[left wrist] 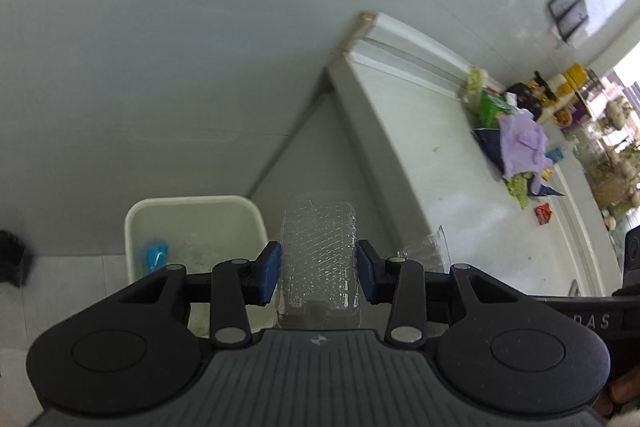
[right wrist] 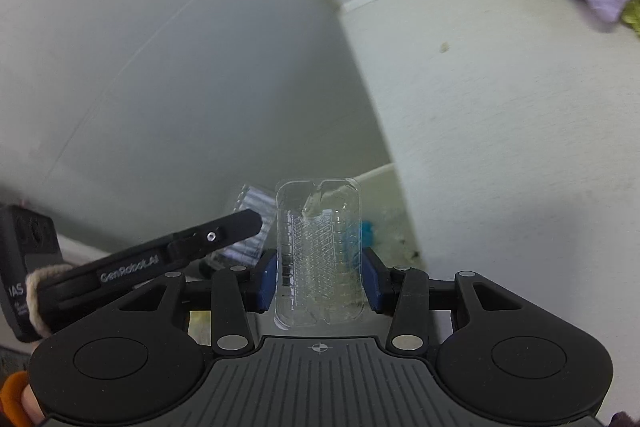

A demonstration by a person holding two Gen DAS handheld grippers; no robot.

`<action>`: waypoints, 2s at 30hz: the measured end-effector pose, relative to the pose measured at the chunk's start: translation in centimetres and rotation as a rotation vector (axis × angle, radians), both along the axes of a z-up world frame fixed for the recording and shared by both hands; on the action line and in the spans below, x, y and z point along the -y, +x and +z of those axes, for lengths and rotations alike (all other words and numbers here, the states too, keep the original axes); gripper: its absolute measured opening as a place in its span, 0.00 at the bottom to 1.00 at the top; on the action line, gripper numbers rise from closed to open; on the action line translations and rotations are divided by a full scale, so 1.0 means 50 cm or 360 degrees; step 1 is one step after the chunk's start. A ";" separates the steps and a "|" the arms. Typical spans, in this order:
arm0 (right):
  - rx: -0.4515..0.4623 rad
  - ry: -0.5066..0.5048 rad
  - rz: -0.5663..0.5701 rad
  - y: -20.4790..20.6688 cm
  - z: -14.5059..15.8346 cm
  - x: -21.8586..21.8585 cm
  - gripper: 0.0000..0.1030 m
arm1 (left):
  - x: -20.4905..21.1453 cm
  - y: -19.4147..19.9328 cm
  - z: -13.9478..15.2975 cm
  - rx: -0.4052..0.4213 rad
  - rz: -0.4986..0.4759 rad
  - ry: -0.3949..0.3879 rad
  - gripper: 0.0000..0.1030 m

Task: Collect trash
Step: 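Carry both clear plastic trays in both tools over the bin, then open both tools to drop the clear trays into the bin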

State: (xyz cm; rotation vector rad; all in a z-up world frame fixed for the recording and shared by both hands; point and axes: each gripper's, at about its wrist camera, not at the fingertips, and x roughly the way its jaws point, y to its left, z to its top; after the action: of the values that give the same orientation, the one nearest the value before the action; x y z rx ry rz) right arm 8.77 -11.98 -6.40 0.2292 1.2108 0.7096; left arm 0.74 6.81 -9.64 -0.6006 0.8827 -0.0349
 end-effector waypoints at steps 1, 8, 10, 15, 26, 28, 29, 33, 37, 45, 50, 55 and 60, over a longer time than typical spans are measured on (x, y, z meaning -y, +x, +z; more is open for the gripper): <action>-0.0010 -0.0006 0.0017 -0.003 -0.007 -0.012 0.40 | -0.006 -0.003 -0.007 -0.0014 0.0015 0.0000 0.36; -0.0104 -0.0102 0.0071 -0.009 -0.069 -0.073 0.40 | -0.045 -0.016 -0.066 -0.0139 0.0056 0.0014 0.36; -0.0125 -0.0137 0.0077 -0.006 -0.090 -0.088 0.40 | -0.050 -0.014 -0.085 -0.0178 0.0049 0.0024 0.36; -0.0120 -0.0245 0.0088 0.006 -0.138 -0.151 0.40 | -0.052 0.002 -0.135 -0.0259 0.0024 0.0061 0.36; -0.0024 -0.0419 0.0160 0.032 -0.257 -0.235 0.41 | -0.078 0.059 -0.267 -0.0370 0.0004 0.0127 0.36; -0.0025 -0.0441 0.0142 0.044 -0.286 -0.250 0.41 | -0.081 0.071 -0.293 -0.0381 0.0001 0.0152 0.36; -0.0029 -0.0456 0.0137 0.036 -0.301 -0.247 0.41 | -0.082 0.076 -0.307 -0.0396 0.0006 0.0162 0.36; -0.0088 -0.0505 0.0093 0.058 -0.363 -0.259 0.41 | -0.086 0.096 -0.363 -0.0490 0.0035 0.0184 0.36; -0.0145 -0.0540 0.0040 0.076 -0.413 -0.264 0.42 | -0.086 0.117 -0.405 -0.0534 -0.0004 0.0225 0.37; -0.0113 -0.0624 0.0067 0.094 -0.449 -0.282 0.42 | -0.096 0.143 -0.441 -0.0550 -0.0048 0.0241 0.37; -0.0111 -0.0622 0.0032 0.100 -0.443 -0.278 0.51 | -0.096 0.149 -0.425 -0.0498 -0.0080 0.0231 0.55; -0.0111 -0.0608 0.0017 0.097 -0.426 -0.274 0.71 | -0.098 0.145 -0.409 -0.0489 -0.0086 0.0209 0.69; -0.0115 -0.0617 0.0027 0.089 -0.418 -0.272 0.72 | -0.106 0.137 -0.398 -0.0499 -0.0088 0.0199 0.72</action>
State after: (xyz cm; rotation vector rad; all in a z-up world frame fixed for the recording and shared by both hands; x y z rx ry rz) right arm 13.20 1.61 -27.29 -0.0783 1.3940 0.4711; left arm 7.57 12.09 -29.55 -0.4711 1.1962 0.0661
